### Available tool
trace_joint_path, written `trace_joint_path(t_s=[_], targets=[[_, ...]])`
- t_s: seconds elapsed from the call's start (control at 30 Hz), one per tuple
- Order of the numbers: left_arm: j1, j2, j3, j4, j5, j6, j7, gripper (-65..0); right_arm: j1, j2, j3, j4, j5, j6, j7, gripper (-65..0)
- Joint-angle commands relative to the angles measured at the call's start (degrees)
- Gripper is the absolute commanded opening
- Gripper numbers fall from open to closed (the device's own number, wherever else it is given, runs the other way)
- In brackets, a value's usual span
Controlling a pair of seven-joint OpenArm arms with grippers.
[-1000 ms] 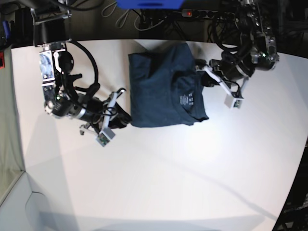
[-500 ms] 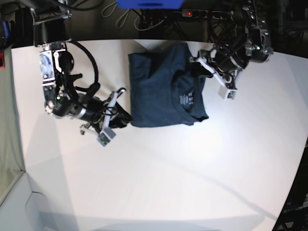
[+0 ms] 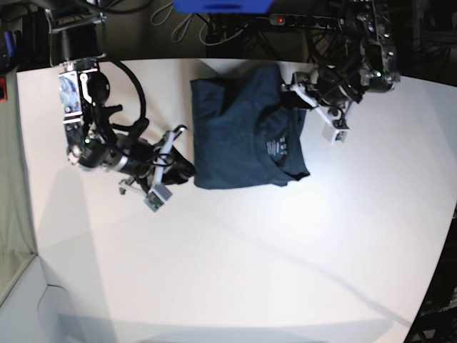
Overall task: Layout the t-shirt on the table in an organized manner, then fold the t-shirt properly
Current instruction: 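Grasp opposite sides of the folded bundle with both grippers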
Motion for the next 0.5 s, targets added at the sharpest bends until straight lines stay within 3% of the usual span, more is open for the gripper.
trace_joint_path(t_s=[0.0, 0.27, 0.4, 0.47], targets=[[-0.78, -0.32, 0.07, 0.04, -0.97, -0.04, -2.0, -40.6, 1.12, 0.37, 0.28, 0.92, 0.97, 0.38, 1.38, -53.8], [-0.87, -2.43, -0.37, -1.45, -1.06, 0.05, -5.78, -41.1, -0.02, 0.45, 0.36, 1.01, 0.97, 0.38, 1.47, -53.8], [-1.13, -2.52, -0.29, -1.45, -1.32, -0.04, -5.78, -50.2, -0.11, 0.45, 0.36, 1.01, 0.97, 0.38, 1.38, -53.8], [-1.13, -2.52, -0.11, -1.45, -1.5, -0.04, -5.78, -51.8, -0.2, 0.45, 0.36, 1.1, 0.97, 0.38, 1.38, -53.8]])
